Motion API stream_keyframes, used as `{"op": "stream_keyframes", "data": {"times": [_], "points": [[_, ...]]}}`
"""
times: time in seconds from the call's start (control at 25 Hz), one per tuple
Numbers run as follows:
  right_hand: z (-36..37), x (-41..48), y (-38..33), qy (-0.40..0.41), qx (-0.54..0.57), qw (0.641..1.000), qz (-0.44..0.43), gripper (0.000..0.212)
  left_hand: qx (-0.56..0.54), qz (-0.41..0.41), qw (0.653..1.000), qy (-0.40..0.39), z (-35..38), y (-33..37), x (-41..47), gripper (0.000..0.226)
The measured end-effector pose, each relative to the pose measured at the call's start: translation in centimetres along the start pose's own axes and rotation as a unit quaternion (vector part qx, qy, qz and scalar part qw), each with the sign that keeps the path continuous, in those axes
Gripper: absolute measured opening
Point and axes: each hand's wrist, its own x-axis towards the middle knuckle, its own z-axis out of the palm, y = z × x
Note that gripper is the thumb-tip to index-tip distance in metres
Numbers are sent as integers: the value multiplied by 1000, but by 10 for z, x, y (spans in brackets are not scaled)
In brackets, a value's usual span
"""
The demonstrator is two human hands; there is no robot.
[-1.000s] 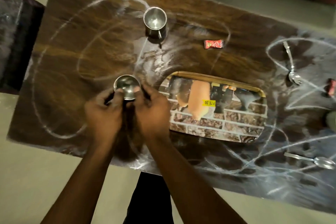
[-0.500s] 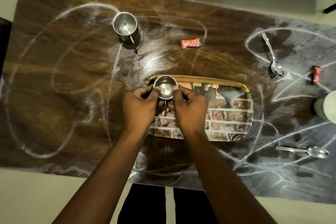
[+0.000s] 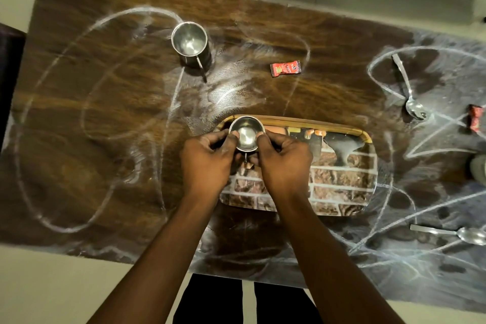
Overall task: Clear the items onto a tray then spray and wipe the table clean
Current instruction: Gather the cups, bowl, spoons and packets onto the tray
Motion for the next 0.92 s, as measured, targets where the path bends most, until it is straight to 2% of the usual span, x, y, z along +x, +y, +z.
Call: {"op": "stream_keyframes", "data": {"times": [0.12,0.16,0.24,0.32,0.36,0.44,0.48,0.56,0.64,0.8,0.92], "points": [[-2,-3,-6,-18,-15,1000,17,22,35,1,999,-7,-5,8,-1,24],[-5,-4,-9,-5,-56,998,17,34,45,6,999,1,-9,11,-2,28],[-12,1,-24,51,-142,988,-36,54,42,27,998,40,-21,25,-1,34],[-8,22,-46,60,-131,984,-102,47,-8,48,994,95,-33,42,18,26],[0,36,-60,26,-95,989,-114,41,-45,54,991,116,-39,52,36,19],[30,70,-85,-63,-15,993,-100,37,-118,29,985,125,-45,78,78,31],[48,87,-96,-105,-13,990,-97,41,-146,4,983,113,-45,91,99,37],[82,115,-106,-168,-77,976,-114,48,-164,-36,984,55,-38,112,124,37],[106,131,-106,-190,-112,969,-108,41,-144,-44,988,15,-29,116,135,29],[99,138,-100,-138,-125,976,-111,25,-104,-28,994,25,-15,117,121,29],[53,124,-101,-79,-66,986,-133,23,-97,33,995,-1,2,126,92,29]]}}
